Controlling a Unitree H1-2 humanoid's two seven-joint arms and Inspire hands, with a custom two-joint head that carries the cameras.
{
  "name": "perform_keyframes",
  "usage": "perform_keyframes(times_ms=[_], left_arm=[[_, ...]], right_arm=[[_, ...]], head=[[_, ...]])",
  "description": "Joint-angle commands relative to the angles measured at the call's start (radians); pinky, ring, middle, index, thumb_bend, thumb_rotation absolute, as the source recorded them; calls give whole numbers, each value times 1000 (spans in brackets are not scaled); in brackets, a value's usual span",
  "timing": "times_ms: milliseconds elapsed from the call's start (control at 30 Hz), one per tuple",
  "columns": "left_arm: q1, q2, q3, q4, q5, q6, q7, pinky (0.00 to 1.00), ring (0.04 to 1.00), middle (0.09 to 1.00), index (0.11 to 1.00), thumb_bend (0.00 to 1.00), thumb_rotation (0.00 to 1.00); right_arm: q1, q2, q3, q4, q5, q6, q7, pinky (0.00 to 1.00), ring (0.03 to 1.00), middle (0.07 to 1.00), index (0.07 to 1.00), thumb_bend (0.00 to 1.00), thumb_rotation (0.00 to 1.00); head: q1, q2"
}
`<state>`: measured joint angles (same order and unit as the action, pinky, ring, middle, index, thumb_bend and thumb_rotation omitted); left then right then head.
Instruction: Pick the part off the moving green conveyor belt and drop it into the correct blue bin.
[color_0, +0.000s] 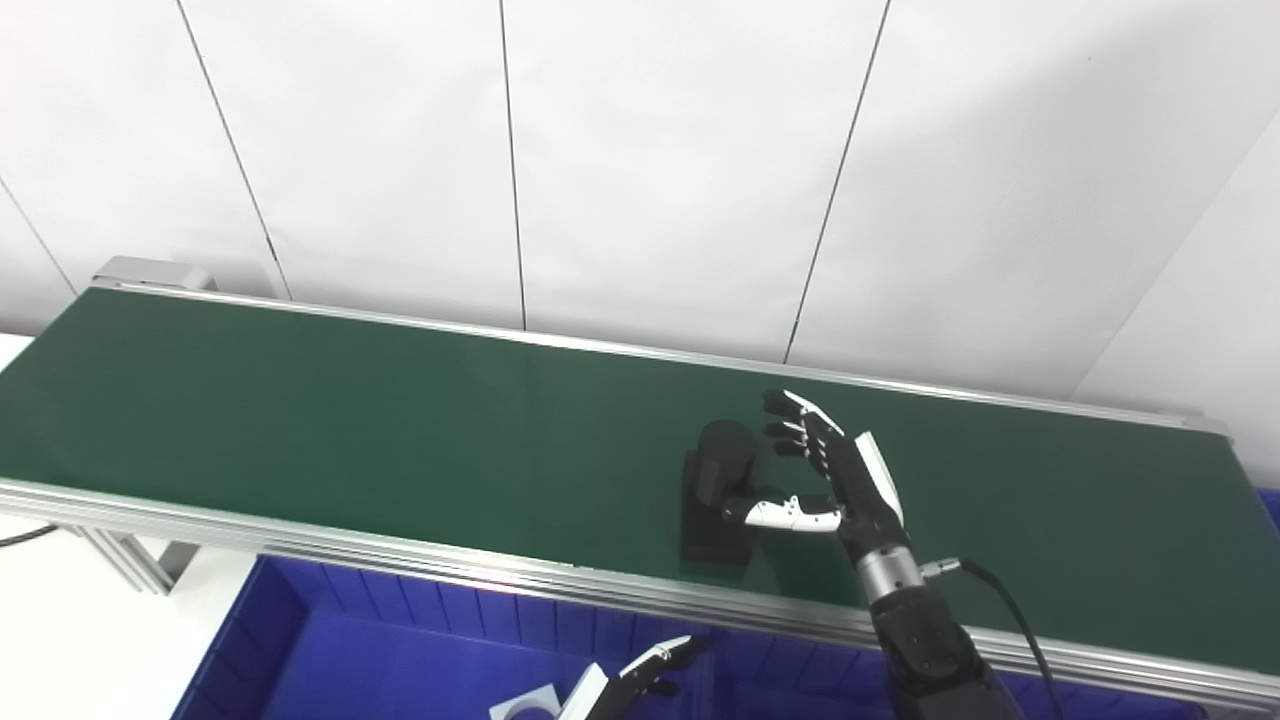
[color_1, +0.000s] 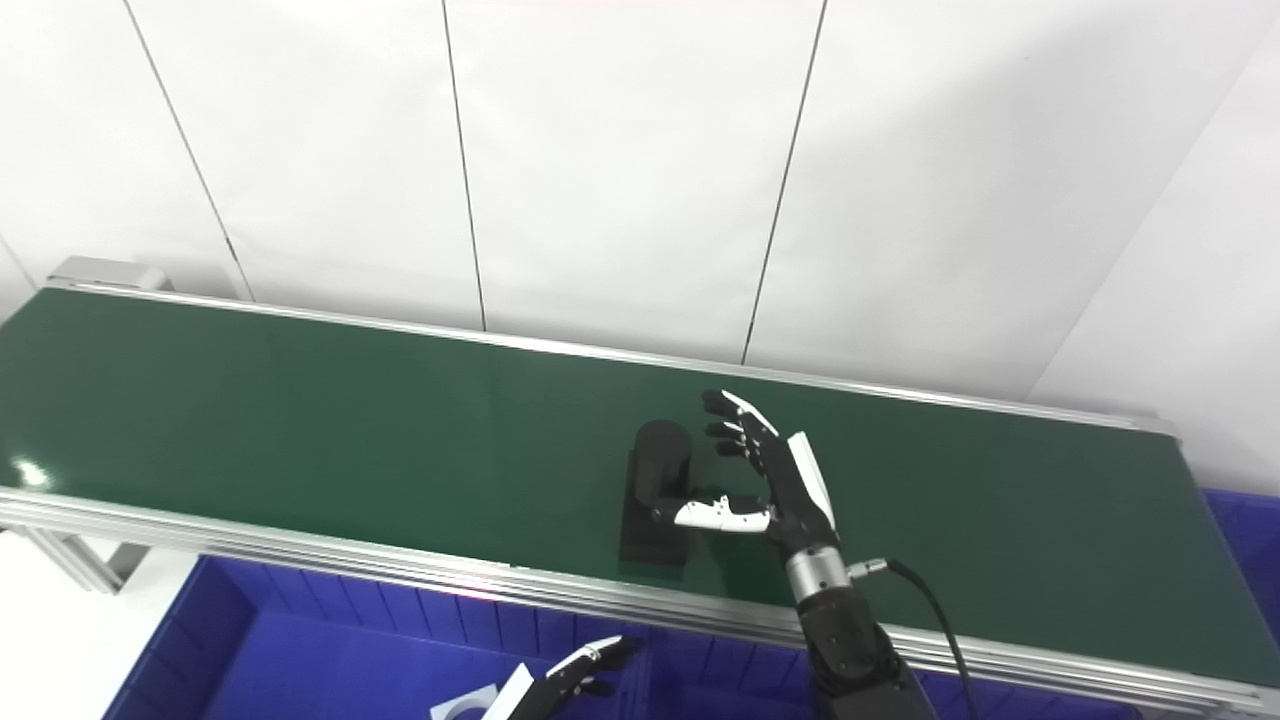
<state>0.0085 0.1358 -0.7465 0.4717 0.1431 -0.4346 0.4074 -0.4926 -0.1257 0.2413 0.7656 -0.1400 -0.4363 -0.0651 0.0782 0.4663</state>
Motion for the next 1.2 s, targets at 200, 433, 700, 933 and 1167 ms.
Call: perform_keyframes(times_ms=[200, 433, 700, 933, 1167], left_arm=[[-4, 5, 4, -33, -2, -35, -5, 771, 863, 885, 844, 891, 891], [-3, 6, 3, -35, -5, -35, -6, 773, 865, 887, 844, 882, 897], [6, 4, 23, -47, -22, -35, -40, 773, 863, 886, 838, 909, 881], [4, 5, 25, -48, -12, -35, -42, 774, 862, 885, 847, 907, 888], [6, 2, 30, -51, -15, -35, -47, 774, 862, 886, 846, 916, 883]], right_arm=[[-45, -3, 16, 1, -9, -34, -41, 712, 781, 824, 813, 982, 267], [-41, 6, 11, 14, -22, -33, -59, 545, 612, 704, 726, 848, 113], [-44, -2, 26, 33, -84, -33, -79, 322, 378, 446, 520, 527, 0], [-40, -19, 45, 32, -111, -33, -87, 327, 391, 479, 531, 515, 0], [-31, -36, 55, 10, -96, -33, -75, 322, 387, 478, 539, 513, 0]], head=[[-1, 4], [-2, 9], [-7, 15], [-11, 15], [-18, 21]])
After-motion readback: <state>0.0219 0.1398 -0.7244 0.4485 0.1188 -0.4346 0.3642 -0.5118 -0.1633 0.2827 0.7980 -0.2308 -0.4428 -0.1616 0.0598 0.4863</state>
